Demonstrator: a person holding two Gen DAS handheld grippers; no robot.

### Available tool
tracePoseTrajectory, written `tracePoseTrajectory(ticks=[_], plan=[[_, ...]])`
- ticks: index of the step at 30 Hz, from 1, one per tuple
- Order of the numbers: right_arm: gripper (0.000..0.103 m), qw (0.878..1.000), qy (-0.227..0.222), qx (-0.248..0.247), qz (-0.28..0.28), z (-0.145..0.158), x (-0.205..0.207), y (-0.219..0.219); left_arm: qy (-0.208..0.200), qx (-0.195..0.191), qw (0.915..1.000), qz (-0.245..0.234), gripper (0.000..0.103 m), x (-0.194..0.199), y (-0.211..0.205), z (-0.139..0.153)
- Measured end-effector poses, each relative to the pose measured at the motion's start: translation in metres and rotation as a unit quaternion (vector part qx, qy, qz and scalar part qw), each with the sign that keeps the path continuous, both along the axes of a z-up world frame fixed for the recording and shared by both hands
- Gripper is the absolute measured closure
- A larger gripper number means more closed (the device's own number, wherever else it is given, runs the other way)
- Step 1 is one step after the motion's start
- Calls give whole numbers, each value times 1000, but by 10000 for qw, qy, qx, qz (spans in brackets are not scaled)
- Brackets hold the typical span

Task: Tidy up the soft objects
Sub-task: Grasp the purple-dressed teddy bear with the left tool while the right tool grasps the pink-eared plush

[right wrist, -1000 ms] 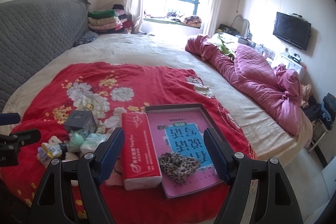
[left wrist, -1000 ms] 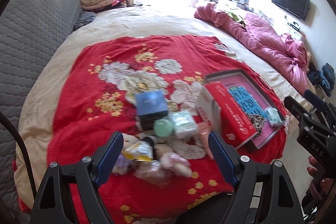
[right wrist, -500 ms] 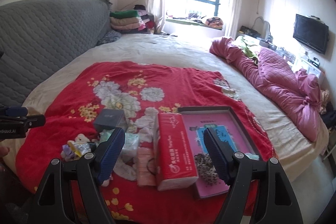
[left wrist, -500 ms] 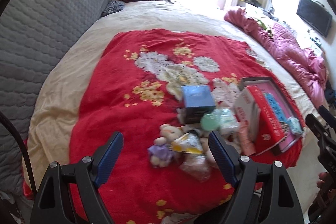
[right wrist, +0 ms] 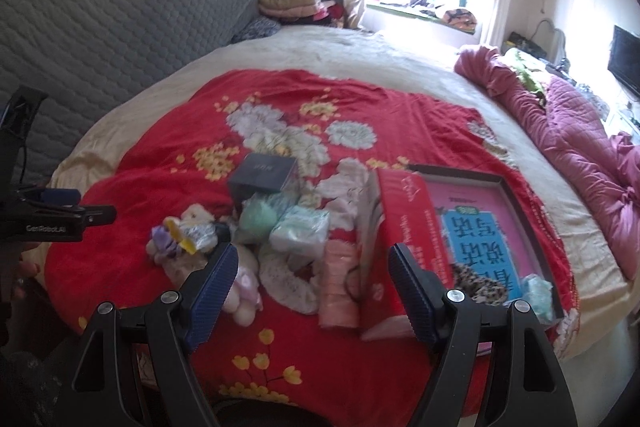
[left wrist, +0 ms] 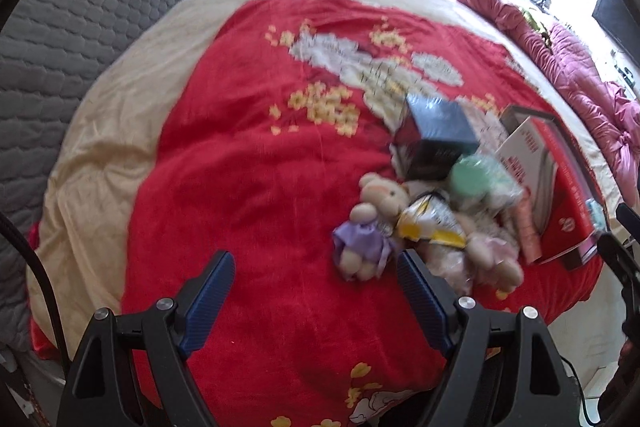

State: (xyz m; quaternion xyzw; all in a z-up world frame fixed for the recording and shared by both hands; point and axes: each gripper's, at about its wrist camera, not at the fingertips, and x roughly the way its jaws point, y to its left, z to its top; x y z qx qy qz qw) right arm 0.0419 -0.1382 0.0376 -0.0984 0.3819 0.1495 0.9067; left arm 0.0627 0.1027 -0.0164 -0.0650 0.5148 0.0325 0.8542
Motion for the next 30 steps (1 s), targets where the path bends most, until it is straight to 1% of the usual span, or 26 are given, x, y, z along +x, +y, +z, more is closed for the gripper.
tracePoseTrajectory(ticks=[3, 6, 9, 14, 18, 24, 30], plan=[[25, 9997, 181, -42, 179, -15, 1, 11, 124, -47, 9999, -38, 20, 4, -1, -14], [25, 9991, 290, -67, 287, -24, 3, 18, 208, -48, 9997, -88, 20, 8, -2, -27], [25, 9984, 374, -94, 414, -31, 4, 23, 333, -128, 9993, -125, 20, 15, -3, -40], [25, 9968, 589, -194, 504, -46, 9, 28, 489, -176, 9986, -124, 20, 25, -4, -59], [25, 9949, 734, -290, 620, -60, 13, 37, 508, -294, 9982, -121, 20, 30, -3, -67], [25, 9930, 797, -527, 699, -75, 19, 51, 518, -297, 9980, -210, 20, 36, -9, -72], [25, 9915, 907, -612, 707, -88, 31, 57, 540, -349, 9977, -237, 20, 43, -10, -79]])
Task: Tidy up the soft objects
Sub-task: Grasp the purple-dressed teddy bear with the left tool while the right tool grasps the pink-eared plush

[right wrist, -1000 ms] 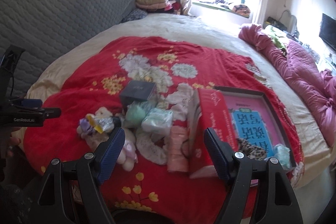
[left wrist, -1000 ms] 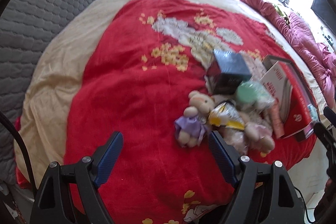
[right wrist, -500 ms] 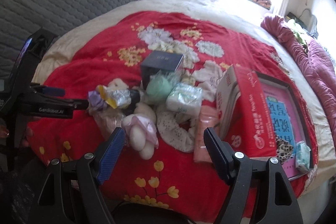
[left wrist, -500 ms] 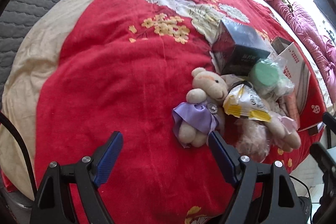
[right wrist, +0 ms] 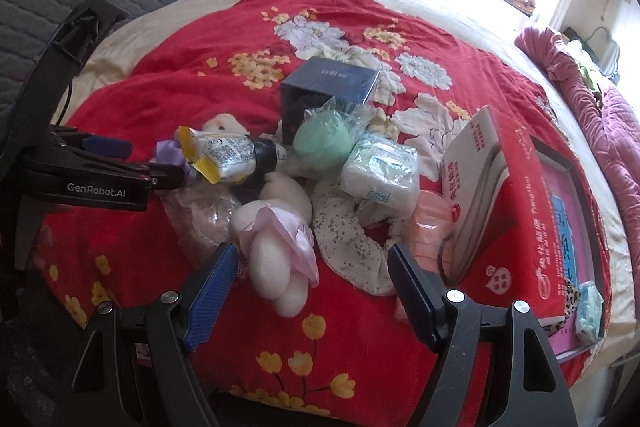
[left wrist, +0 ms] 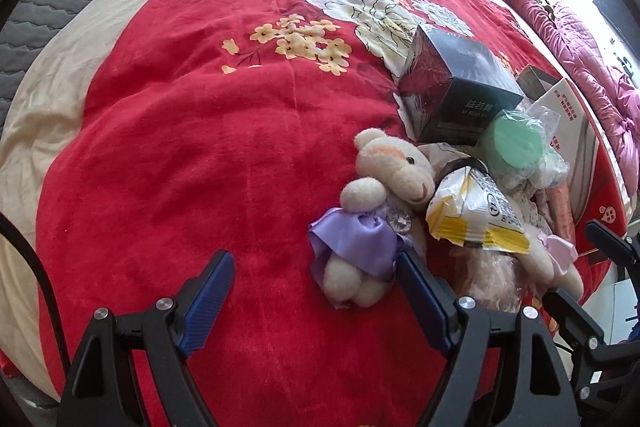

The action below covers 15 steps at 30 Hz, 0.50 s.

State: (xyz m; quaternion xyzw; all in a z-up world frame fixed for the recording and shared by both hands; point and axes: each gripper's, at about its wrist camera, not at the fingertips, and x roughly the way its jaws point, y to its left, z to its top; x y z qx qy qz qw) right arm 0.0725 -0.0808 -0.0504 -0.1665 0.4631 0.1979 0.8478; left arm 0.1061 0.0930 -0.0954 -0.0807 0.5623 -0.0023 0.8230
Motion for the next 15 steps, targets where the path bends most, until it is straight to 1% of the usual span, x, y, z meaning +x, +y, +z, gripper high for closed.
tracePoseTrajectory(ticks=[1, 3, 4, 5, 6, 7, 8, 9, 10, 11, 13, 14, 15], plan=[[26, 10000, 35, -11, 7, -3, 2, 1, -1, -1, 10000, -10, 20, 1, 0, -1], [40, 10000, 61, -50, -6, -7, 4, 2, 9, -25, 10000, -14, 20, 2, -1, -3], [44, 9999, 77, -63, -14, -9, 5, 3, 9, -15, 10000, -17, 20, 3, -2, -4], [51, 10000, 73, -55, -30, -10, 6, 3, -4, 0, 10000, -25, 20, 4, -3, -4], [57, 10000, 86, -12, -26, -11, 7, 2, -16, 24, 10000, -50, 20, 5, -4, -5], [59, 9999, 115, 60, -27, -11, 8, 1, -31, 46, 10000, -65, 21, 6, -6, -5], [66, 9998, 138, 115, -44, -11, 9, -1, -32, 57, 9999, -88, 21, 6, -7, -6], [74, 9996, 155, 208, -71, -10, 10, -4, -50, 67, 9999, -101, 23, 7, -8, -6], [77, 9994, 162, 285, -88, -10, 10, -7, -57, 42, 9999, -119, 25, 8, -9, -7], [79, 9991, 190, 360, -116, -9, 11, -9, -47, 7, 9999, -151, 31, 9, -11, -8], [80, 9982, 240, 524, -177, -7, 13, -15, -68, -68, 9997, -204, 42, 10, -13, -7], [80, 9978, 250, 585, -197, -6, 13, -17, -83, -149, 9996, -239, 55, 10, -14, -7], [81, 9973, 262, 653, -226, -5, 13, -20, -84, -335, 9991, -265, 69, 11, -15, -7]])
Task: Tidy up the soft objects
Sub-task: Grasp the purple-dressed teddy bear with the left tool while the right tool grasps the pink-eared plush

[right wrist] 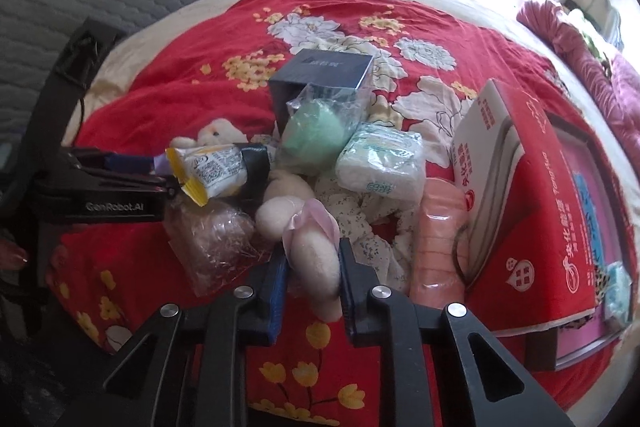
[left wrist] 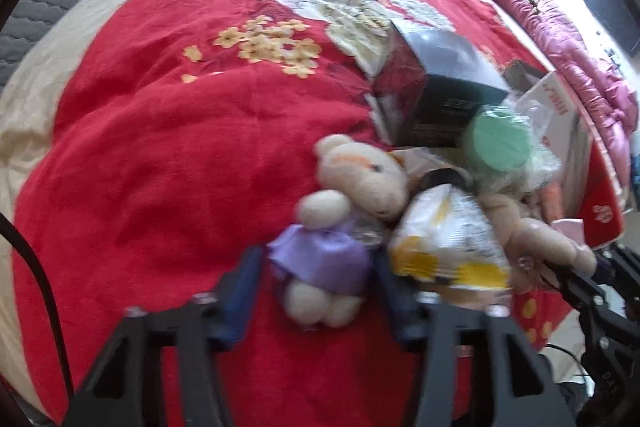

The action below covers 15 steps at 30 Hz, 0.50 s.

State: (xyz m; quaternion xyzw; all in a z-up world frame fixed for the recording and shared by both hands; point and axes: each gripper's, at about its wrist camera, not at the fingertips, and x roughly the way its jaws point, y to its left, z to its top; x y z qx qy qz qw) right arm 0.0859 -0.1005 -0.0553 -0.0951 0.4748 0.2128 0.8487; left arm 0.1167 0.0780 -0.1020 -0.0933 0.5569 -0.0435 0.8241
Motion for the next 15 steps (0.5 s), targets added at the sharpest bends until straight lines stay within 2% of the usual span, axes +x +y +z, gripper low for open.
tracePoseTrajectory(ticks=[7, 15], plan=[[82, 9994, 7, 320, -104, 10, -3, -10, -114, -408, 9990, 154, 71, -3, 7, 3], [84, 9986, -31, 529, -77, 19, -12, -17, -350, -216, 9983, 424, 72, -16, 21, 26]])
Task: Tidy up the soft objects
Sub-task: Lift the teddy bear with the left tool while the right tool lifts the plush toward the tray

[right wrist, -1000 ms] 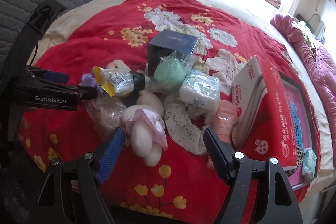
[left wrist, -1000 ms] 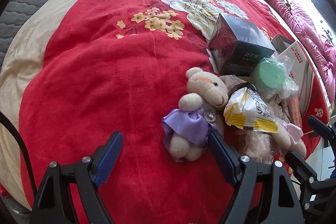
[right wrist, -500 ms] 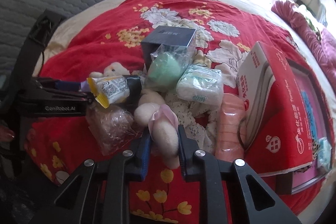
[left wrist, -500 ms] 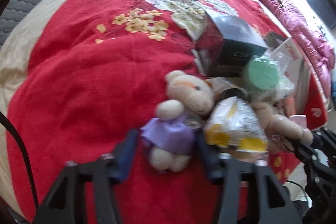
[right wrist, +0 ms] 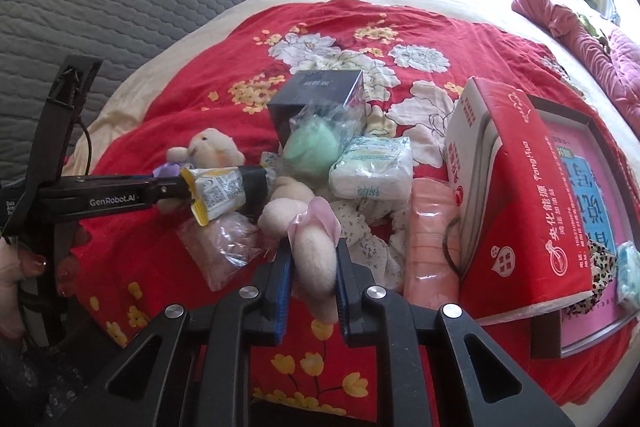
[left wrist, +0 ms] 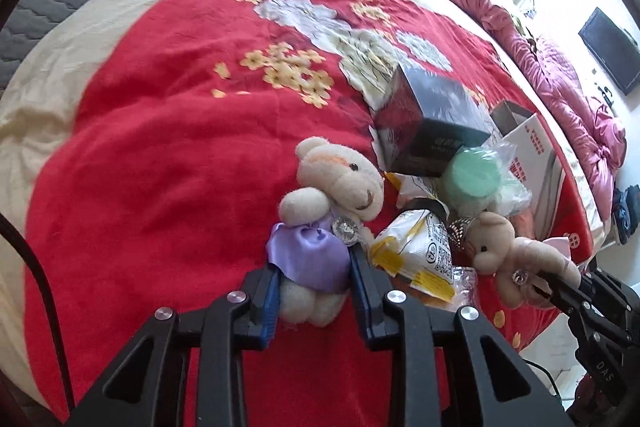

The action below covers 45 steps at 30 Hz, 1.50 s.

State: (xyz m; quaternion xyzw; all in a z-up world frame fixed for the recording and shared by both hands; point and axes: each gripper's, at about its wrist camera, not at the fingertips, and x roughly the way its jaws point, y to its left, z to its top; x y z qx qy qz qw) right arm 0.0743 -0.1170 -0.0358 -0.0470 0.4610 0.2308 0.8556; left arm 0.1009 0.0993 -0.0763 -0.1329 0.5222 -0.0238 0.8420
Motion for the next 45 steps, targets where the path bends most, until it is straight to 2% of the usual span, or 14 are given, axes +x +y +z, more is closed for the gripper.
tracePoseTrajectory(ticks=[3, 12, 30, 45], plan=[[84, 9999, -93, 38, 4, 8, -4, -1, -78, 156, 9998, 57, 72, -6, 2, 9], [84, 9986, -459, 236, -91, 42, -15, -8, -422, 174, 9990, 3, 72, -22, -5, 46], [84, 9895, -1177, 704, -449, 108, -38, -43, -932, 425, 9932, -554, 72, -42, -71, 105], [84, 9763, -1603, 1092, -964, 143, -57, -93, -1280, 600, 9841, -1075, 72, -50, -131, 141]])
